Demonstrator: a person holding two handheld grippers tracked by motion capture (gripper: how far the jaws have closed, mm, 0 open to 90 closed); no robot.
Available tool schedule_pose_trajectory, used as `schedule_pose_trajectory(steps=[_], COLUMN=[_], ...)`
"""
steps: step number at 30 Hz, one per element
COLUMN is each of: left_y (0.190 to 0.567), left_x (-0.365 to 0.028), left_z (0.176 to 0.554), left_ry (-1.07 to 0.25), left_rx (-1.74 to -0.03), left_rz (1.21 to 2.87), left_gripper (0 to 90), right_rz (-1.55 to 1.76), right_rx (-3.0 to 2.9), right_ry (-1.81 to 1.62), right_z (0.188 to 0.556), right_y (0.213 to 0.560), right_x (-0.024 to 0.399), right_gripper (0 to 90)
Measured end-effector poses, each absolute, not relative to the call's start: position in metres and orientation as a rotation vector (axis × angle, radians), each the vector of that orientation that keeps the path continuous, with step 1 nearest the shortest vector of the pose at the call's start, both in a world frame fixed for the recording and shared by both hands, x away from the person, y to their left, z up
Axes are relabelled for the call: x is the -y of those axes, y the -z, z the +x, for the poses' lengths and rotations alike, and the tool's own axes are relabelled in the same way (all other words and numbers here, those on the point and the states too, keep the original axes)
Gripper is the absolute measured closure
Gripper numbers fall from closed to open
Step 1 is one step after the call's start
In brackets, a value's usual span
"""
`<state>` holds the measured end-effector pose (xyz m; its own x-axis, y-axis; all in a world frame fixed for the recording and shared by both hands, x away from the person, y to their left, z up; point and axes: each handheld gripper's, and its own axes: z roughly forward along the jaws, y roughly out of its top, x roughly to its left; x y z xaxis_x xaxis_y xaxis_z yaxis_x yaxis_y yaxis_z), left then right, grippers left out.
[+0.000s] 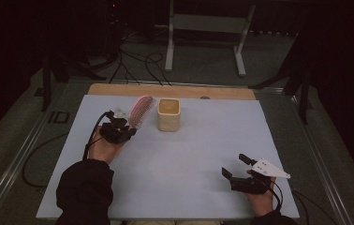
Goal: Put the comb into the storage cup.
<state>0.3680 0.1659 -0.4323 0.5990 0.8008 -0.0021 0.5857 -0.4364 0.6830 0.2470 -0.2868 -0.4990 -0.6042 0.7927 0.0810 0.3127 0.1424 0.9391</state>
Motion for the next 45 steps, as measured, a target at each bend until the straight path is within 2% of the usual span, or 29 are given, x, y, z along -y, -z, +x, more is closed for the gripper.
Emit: schedule_pose_trajectory(steps=[7, 17, 33, 45], left_y=[0.431, 0.431, 0.431, 0.431], left_x=[-0.172, -0.178, -0.178, -0.170], left_z=[0.355, 0.336, 0.324, 0.316], left_ry=[-0.437, -0.438, -0.401, -0.406], left_rx=[-1.056, -0.985, -0.915, -0.869], left_rz=[2.105, 2.098, 2.032, 2.048], left_gripper=[79.2, 79.2, 79.2, 79.2], right_rz=[1.051, 1.051, 1.058, 1.092], right_rx=[-1.998, -2.002, -2.030, -1.997], right_ry=[-1.457, -1.450, -1.405, -1.533], right_z=[0.247, 0.247, 0.249, 0.258], right_y=[0.500, 0.501, 0.504, 0.487], right_x=[0.285, 0.283, 0.276, 0.285], right_gripper=[9.0, 9.1, 9.1, 9.2])
